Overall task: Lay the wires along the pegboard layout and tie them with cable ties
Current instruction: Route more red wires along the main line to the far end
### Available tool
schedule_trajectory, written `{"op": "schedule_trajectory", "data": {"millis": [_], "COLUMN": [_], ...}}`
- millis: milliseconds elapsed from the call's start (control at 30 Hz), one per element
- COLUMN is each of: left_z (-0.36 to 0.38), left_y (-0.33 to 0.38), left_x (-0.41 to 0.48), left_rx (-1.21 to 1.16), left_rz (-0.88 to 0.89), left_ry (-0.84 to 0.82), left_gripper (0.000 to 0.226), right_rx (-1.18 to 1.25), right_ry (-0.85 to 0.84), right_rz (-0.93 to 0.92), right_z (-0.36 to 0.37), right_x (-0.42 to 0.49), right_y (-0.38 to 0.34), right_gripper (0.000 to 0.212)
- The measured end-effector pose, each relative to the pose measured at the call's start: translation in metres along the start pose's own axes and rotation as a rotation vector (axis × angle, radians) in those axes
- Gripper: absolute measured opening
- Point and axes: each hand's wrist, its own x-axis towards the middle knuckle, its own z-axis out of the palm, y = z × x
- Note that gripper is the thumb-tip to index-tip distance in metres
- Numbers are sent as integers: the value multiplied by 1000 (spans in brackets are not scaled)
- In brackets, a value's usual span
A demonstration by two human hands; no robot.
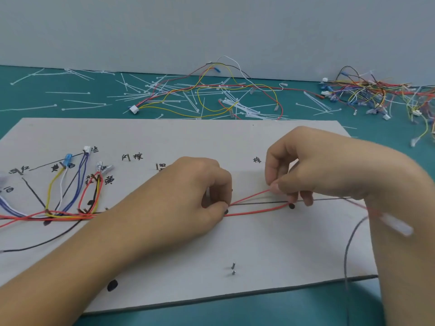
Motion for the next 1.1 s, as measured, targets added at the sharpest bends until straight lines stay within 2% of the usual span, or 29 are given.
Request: {"op": "schedule_trajectory", "data": {"millis": [133,367,567,733,900,1100], "left_z": [0,1,2,-3,-5,-5], "left_y": [1,4,7,7,11,12], "left_x": [0,0,0,1,3,5], "left_rx": [1,-39,-35,-13,47,121], "left_rz": [20,14,-10,-24,9,-6], "left_ry": [22,61,69,56,46,44], "left_gripper": [9,9,11,8,9,9], "right_rx": [-48,-33,35,55,-95,-290], "right_ry": [-54,-51,52,111,140,264], "right_rz": [44,92,42,77,17,-89], "right_z": [-1,-8,-4,12,14,31], "right_x": [1,-3,-21,-24,-26,-27], "right_y": [4,12,19,28,30,29], "right_gripper": [12,16,19,18,19,19]}}
